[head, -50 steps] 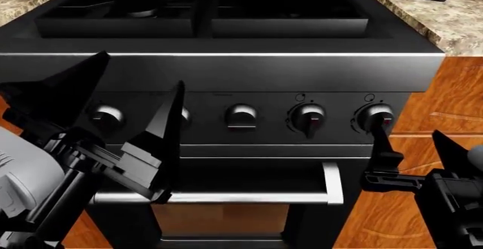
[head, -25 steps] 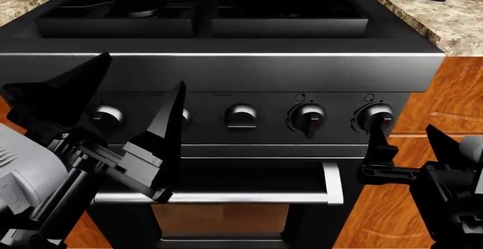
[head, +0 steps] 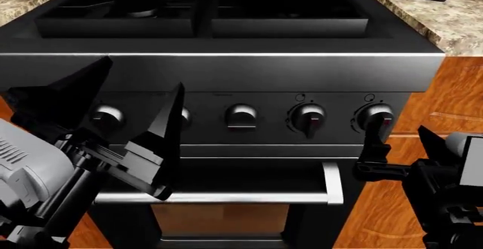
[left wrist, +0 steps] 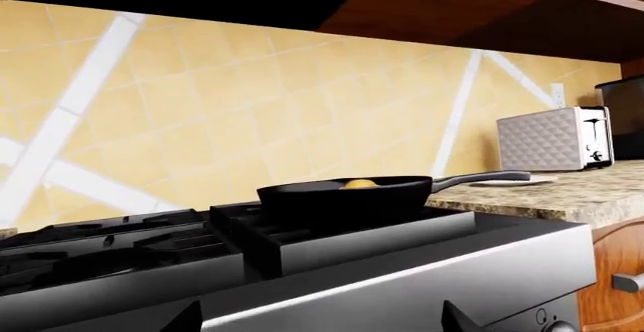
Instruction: Pick the croissant and place it on the pan. Then turn on the stove to warm the croissant.
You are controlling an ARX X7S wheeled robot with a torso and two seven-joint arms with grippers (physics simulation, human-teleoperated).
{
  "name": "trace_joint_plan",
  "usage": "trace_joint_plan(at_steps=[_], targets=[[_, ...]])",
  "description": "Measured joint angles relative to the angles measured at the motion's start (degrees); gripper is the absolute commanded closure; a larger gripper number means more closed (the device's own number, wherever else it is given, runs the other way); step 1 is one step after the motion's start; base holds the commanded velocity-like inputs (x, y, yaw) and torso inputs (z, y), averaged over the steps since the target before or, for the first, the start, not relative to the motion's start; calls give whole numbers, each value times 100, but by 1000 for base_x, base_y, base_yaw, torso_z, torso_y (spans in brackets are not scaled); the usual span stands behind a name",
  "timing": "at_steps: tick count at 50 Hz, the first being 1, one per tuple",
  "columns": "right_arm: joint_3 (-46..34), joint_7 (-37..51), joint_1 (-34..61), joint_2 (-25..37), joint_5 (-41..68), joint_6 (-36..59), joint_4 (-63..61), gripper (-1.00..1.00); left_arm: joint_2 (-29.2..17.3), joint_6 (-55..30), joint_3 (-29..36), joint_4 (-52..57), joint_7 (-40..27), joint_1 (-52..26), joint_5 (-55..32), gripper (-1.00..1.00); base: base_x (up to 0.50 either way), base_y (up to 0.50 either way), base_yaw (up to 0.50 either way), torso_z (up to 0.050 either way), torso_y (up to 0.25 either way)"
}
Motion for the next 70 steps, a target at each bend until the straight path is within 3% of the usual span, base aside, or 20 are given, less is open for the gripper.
trace_joint_plan(at_steps=[70], targets=[[-278,-275,502,-356,-171,303,594,-100,-54,341,8,-56,104,206,112,-100,0,0,0,0,0]])
